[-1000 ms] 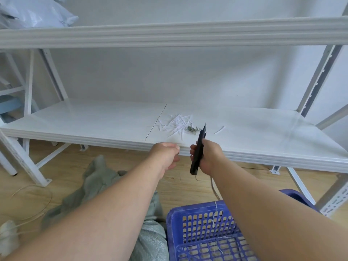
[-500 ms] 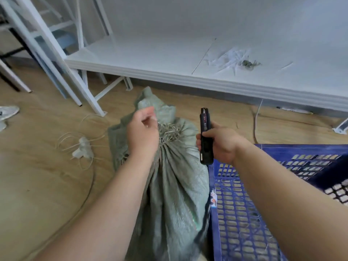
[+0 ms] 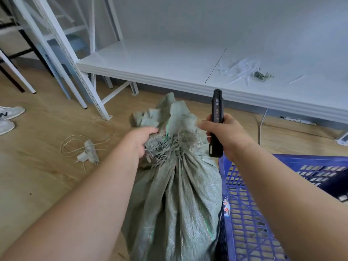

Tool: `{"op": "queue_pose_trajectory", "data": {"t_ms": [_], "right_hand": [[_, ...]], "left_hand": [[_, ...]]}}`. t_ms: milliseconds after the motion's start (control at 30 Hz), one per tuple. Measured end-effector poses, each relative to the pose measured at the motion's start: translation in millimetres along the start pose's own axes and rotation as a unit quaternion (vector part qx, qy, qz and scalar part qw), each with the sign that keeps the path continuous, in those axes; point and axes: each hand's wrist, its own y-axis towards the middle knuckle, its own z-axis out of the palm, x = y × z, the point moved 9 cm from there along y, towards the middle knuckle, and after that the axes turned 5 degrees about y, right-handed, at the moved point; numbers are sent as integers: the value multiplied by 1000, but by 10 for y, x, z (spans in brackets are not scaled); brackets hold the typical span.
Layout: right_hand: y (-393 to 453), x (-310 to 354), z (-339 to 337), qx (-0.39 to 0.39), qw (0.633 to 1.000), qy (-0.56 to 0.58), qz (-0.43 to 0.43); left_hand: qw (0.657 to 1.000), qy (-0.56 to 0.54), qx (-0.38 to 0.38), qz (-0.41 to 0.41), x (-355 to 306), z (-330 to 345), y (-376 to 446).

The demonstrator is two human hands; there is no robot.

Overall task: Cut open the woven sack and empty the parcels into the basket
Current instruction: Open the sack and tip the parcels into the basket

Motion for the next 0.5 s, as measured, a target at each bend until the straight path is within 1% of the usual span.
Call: {"op": "queue_pose_trajectory", "data": {"t_ms": [33, 100, 167, 233, 367, 433, 500], "right_hand": [[-9, 97, -67, -25, 999, -8, -24], [-25, 287, -247, -81, 995, -8, -65], [-50, 414, -484, -139, 987, 5, -83], [-74, 462, -722, -175, 981, 14, -86], [-167, 305, -1056, -200, 978, 6, -54], [-241, 178, -1187, -221, 974, -4, -42], [-345, 97, -1327, -251, 966, 32, -46]], "left_hand": [[998, 37, -12, 42, -178, 77, -6], [988, 65, -28, 137, -583, 278, -104], [979, 59, 8, 197, -876, 560, -253], [977, 39, 60, 201, -991, 830, -343], [971, -70, 176, 146, -854, 1325, -393], [966, -86, 208, 126, -718, 1557, -437], [965, -92, 211, 126, -635, 1759, -495]]}}
